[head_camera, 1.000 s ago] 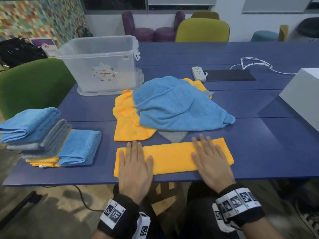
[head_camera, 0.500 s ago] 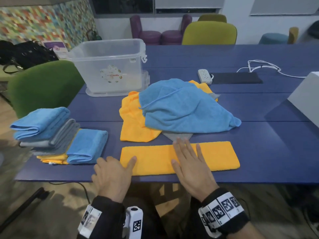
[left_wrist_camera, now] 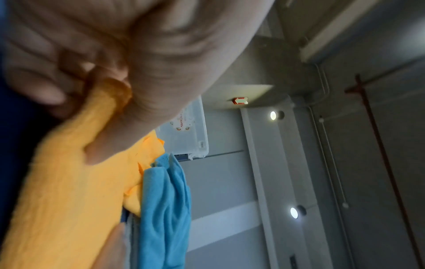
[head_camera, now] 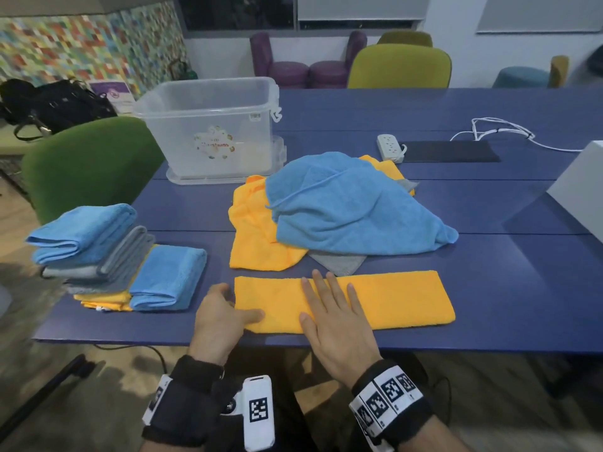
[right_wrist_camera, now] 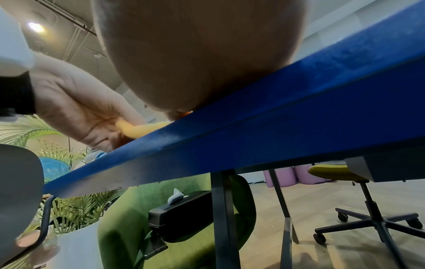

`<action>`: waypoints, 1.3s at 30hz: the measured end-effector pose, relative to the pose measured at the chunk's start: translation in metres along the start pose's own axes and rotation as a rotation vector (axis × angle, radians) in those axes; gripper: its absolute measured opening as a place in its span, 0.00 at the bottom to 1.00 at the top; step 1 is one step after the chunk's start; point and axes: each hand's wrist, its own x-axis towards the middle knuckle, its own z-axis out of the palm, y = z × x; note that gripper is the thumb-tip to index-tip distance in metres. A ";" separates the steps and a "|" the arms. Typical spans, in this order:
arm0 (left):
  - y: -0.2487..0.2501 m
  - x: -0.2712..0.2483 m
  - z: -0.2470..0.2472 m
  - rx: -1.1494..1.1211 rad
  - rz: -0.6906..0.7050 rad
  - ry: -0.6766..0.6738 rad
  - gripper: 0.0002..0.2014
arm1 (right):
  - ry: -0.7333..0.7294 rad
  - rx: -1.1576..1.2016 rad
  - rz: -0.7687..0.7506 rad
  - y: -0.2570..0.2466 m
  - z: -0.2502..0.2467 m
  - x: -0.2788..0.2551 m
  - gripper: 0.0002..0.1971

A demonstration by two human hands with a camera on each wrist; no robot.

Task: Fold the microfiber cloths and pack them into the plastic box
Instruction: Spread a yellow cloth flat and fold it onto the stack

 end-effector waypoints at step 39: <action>0.028 -0.024 0.114 0.352 0.944 0.021 0.21 | 0.069 1.162 0.607 0.056 -0.061 0.015 0.07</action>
